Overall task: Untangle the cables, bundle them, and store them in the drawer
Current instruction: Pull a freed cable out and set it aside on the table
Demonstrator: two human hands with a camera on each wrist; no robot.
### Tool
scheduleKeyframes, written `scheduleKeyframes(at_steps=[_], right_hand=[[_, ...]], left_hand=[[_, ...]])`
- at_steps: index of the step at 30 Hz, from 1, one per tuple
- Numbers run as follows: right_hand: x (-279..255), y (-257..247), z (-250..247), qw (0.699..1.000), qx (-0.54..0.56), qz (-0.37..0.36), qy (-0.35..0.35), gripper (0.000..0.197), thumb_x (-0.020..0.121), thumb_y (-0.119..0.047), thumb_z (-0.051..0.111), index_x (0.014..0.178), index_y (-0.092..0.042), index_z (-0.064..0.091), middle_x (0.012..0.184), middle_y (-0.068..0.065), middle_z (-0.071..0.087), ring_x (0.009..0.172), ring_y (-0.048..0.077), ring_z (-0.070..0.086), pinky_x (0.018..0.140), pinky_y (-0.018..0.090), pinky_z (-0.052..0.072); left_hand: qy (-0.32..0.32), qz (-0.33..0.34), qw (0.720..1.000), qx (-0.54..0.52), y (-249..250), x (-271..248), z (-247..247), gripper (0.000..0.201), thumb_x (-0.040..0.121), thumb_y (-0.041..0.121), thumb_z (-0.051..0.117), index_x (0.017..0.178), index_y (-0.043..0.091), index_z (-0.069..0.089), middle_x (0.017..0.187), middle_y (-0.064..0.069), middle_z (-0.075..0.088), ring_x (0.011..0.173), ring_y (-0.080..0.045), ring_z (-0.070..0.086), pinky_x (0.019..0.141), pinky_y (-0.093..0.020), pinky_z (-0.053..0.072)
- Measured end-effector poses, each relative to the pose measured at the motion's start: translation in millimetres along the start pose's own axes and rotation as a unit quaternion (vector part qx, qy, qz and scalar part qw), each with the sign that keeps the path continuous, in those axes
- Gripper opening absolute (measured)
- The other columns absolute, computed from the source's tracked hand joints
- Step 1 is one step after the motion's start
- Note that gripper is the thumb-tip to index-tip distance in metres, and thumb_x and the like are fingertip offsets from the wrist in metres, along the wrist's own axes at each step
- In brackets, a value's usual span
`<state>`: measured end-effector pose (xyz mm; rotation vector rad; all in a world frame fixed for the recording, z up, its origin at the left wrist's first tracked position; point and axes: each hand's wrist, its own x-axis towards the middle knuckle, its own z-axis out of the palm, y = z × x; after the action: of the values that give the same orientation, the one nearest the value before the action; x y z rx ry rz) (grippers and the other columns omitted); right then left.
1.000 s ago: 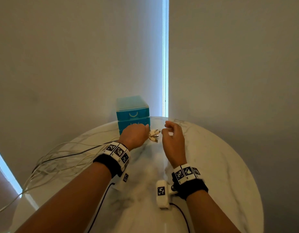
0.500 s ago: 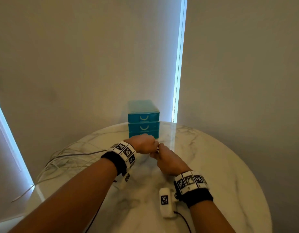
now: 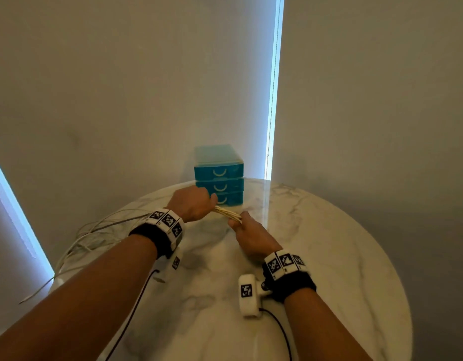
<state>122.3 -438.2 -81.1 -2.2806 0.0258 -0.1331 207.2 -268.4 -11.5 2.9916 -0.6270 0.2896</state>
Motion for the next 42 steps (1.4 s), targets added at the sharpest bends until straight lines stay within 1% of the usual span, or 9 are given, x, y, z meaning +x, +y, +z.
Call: scheduleKeyframes(at_steps=[5,9,12,14,17,22,26,38,42], right_hand=[[-13,-6,-22,0.995,0.066,-0.012,-0.069,0.043,0.097,-0.056,0.071,0.128,-0.030,0.061,0.118,-0.010,0.067,0.107,0.013,0.067,0.083,0.025,0.050],[-14,-35,-31,0.979,0.185,-0.081,0.039,0.063,0.094,-0.032,0.081,0.149,-0.025,0.052,0.137,-0.012,0.058,0.125,0.011,0.057,0.087,0.015,0.046],[-11,-56,-10,0.926,0.374,-0.052,0.014,0.072,0.078,-0.022,0.078,0.145,-0.017,0.054,0.135,0.006,0.066,0.124,0.024,0.066,0.105,0.042,0.057],[-11,-64,3,0.887,0.461,0.003,0.003,0.078,0.065,-0.028,0.070,0.138,-0.005,0.056,0.125,0.016,0.069,0.106,0.029,0.073,0.087,0.042,0.063],[-15,-65,10,0.900,0.435,0.021,-0.025,0.063,0.071,-0.051,0.063,0.115,-0.007,0.064,0.099,0.013,0.070,0.066,0.021,0.064,0.057,0.030,0.049],[-18,-70,12,0.902,0.398,0.091,-0.143,0.065,0.103,-0.071,0.041,0.101,-0.009,0.061,0.070,0.006,0.061,0.046,0.012,0.047,0.036,0.018,0.031],[-17,-59,-1,0.897,0.376,0.099,-0.212,0.063,0.101,-0.076,0.041,0.088,-0.016,0.058,0.062,-0.002,0.045,0.042,0.006,0.034,0.035,0.016,0.026],[21,-117,-25,0.832,0.546,-0.030,-0.097,0.045,0.113,-0.043,0.046,0.100,-0.007,0.070,0.060,-0.009,0.038,0.046,0.004,0.026,0.045,0.018,0.021],[49,-171,-40,0.776,0.625,-0.027,-0.076,0.048,0.116,-0.042,0.039,0.099,-0.010,0.070,0.057,-0.010,0.038,0.043,0.005,0.027,0.042,0.017,0.022]], left_hand=[[0.046,0.032,0.998,0.011,-2,-10,-12,0.051,0.108,0.042,0.037,0.064,0.018,0.048,0.065,-0.001,0.049,0.058,-0.017,0.047,0.063,-0.034,0.040],[0.022,0.109,0.993,0.024,8,-24,-24,0.043,0.109,0.037,0.044,0.071,0.020,0.053,0.076,0.001,0.060,0.071,-0.021,0.060,0.068,-0.036,0.049],[-0.008,0.156,0.988,0.019,13,-30,-29,0.030,0.108,0.036,0.051,0.083,0.023,0.061,0.092,-0.002,0.071,0.083,-0.023,0.064,0.075,-0.037,0.054],[0.001,0.138,0.990,0.003,8,-29,-31,0.046,0.111,0.039,0.046,0.069,0.022,0.056,0.078,0.001,0.065,0.068,-0.017,0.056,0.063,-0.031,0.043],[-0.005,0.122,0.992,-0.036,-1,-26,-34,0.053,0.113,0.040,0.040,0.073,0.017,0.067,0.072,0.005,0.062,0.062,-0.008,0.053,0.061,-0.026,0.038],[-0.070,0.103,0.989,-0.077,-14,-17,-31,0.041,0.106,0.028,0.048,0.074,0.011,0.068,0.077,-0.006,0.071,0.065,-0.017,0.060,0.064,-0.031,0.047],[-0.080,0.077,0.985,-0.130,-25,-13,-20,0.054,0.112,0.044,0.040,0.090,0.009,0.073,0.086,-0.009,0.074,0.074,-0.022,0.066,0.076,-0.037,0.053],[0.034,-0.072,0.943,-0.324,-133,-69,-38,0.079,0.102,0.080,0.020,0.069,0.018,0.057,0.054,0.007,0.054,0.045,-0.010,0.046,0.059,-0.025,0.043],[0.135,0.003,0.949,-0.284,-168,-84,-47,0.058,0.101,0.072,0.048,0.076,0.021,0.056,0.067,0.005,0.060,0.055,-0.005,0.051,0.061,-0.022,0.042]])
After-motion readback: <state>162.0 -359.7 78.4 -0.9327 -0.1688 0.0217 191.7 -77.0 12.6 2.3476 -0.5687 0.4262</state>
